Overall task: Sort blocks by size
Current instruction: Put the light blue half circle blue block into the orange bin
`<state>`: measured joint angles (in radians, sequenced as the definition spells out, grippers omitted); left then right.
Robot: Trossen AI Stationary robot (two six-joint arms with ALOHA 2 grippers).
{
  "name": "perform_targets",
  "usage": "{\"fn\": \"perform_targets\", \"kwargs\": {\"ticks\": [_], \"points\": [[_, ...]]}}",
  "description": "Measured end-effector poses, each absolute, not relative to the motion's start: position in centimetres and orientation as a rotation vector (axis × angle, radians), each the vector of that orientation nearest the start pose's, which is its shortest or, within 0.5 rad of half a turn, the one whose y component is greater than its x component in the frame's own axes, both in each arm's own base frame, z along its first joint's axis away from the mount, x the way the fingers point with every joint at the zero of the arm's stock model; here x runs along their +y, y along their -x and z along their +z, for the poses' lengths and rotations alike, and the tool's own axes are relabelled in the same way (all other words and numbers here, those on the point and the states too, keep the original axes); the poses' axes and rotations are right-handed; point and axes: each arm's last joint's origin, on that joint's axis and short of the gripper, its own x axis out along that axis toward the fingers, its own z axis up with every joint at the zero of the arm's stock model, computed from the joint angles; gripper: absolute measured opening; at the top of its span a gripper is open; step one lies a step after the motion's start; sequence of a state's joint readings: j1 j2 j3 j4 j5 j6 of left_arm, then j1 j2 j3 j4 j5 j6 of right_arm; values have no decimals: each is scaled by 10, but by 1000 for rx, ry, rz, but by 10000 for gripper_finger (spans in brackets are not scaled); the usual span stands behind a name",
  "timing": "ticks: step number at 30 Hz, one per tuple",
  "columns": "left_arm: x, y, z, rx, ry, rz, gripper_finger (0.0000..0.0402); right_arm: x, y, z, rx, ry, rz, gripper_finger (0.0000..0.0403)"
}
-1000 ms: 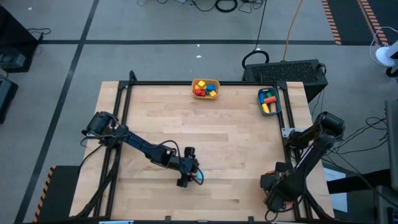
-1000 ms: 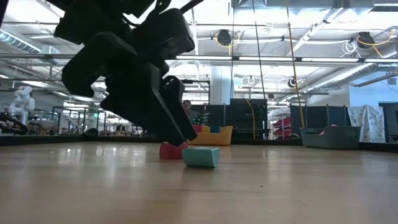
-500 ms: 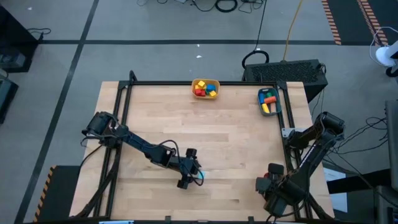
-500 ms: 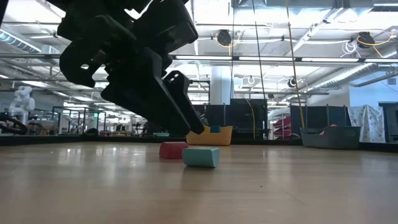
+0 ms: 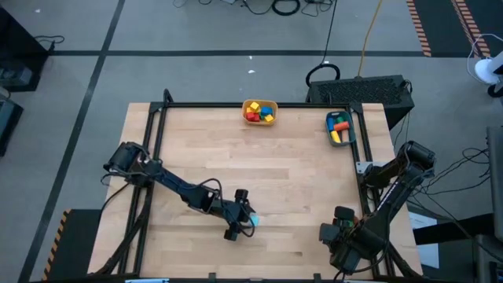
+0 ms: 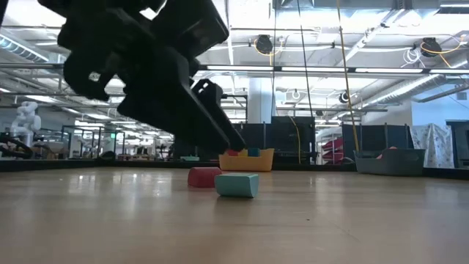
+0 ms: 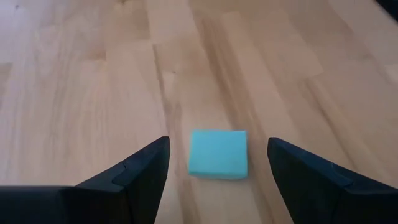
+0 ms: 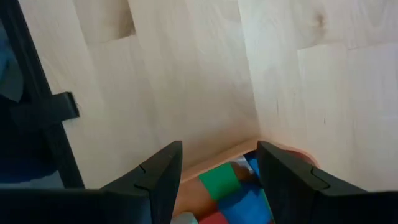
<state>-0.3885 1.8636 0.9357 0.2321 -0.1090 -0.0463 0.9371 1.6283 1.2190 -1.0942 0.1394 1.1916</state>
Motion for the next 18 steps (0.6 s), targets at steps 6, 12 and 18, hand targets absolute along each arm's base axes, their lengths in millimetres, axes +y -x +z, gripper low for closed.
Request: {"fn": "perform_targets", "kwargs": {"ticks": [6,12,18], "points": [[-137,-342,121,673,-128,-246,272,232,-177,229,1398,-207,-198,194],[-137,-344,113,686,-130,-248,272,231,-180,229,1391,-223,-200,194],[-137,-344,102,708,-130,-250,272,228,-184,229,1388,-236,-212,194]]}}
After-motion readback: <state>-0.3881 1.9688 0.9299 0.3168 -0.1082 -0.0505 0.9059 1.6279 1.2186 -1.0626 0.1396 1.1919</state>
